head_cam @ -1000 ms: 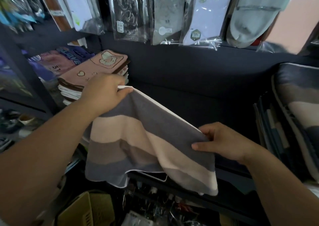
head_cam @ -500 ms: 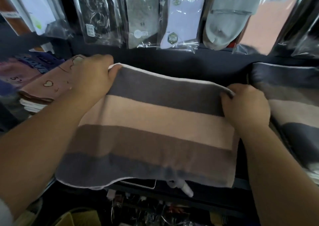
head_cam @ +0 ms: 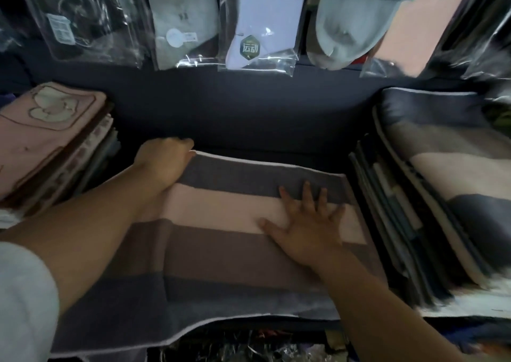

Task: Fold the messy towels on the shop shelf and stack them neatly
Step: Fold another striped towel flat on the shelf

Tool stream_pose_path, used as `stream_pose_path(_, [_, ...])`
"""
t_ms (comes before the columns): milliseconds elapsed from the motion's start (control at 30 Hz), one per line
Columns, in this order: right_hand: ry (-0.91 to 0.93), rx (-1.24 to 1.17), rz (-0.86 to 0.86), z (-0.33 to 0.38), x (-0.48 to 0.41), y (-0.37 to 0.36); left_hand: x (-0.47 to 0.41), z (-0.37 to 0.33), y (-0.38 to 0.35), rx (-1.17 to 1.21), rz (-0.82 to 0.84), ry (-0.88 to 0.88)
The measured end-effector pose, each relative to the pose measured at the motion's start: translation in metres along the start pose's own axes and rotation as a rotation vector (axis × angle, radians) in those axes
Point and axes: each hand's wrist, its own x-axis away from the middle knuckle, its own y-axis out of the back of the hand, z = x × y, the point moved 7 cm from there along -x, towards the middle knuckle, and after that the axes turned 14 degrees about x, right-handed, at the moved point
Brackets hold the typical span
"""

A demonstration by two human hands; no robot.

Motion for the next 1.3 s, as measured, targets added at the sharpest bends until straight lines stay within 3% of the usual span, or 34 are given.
stream_pose_path(300, [-0.039,0.019,-0.025,-0.014,-0.031,0.009,-0.034,0.004,-0.010,0.049,-0.019,-0.168])
stream_pose_path(433, [-0.064,0.034,-0.031,-0.022,-0.040,0.012,-0.023,0.013,-0.017,0.017,0.095,-0.094])
stream_pose_path(700, [-0.016,0.151,-0.003,-0.017,-0.046,0.031,0.107,0.011,0.056,0.115,-0.123,-0.020])
stream_pose_path(800, [0.131,0.226,-0.178,0.039,-0.038,0.056,0.164,0.028,0.057,0.121,-0.122,0.145])
stream_pose_path(900, [0.412,0.095,-0.243,0.123,-0.010,0.063,0.202,0.033,0.055,0.154,-0.110,0.236])
stream_pose_path(1000, [0.644,0.044,-0.151,0.180,0.015,0.038,0.238,0.027,0.075,0.242,-0.351,0.236])
stream_pose_path(1067, [0.654,0.102,-0.146,0.185,0.014,0.025,0.263,0.029,0.086,0.324,-0.513,0.364])
stream_pose_path(1133, [0.645,0.131,-0.149,0.184,0.009,0.020,0.295,0.042,0.080,0.515,-0.608,0.645])
stream_pose_path(1233, [0.665,0.144,-0.137,0.183,0.008,0.020,0.330,0.058,0.054,0.830,-0.601,1.009])
stream_pose_path(1300, [0.665,0.152,-0.134,0.182,0.008,0.022,0.339,0.057,0.038,1.043,-0.562,1.156])
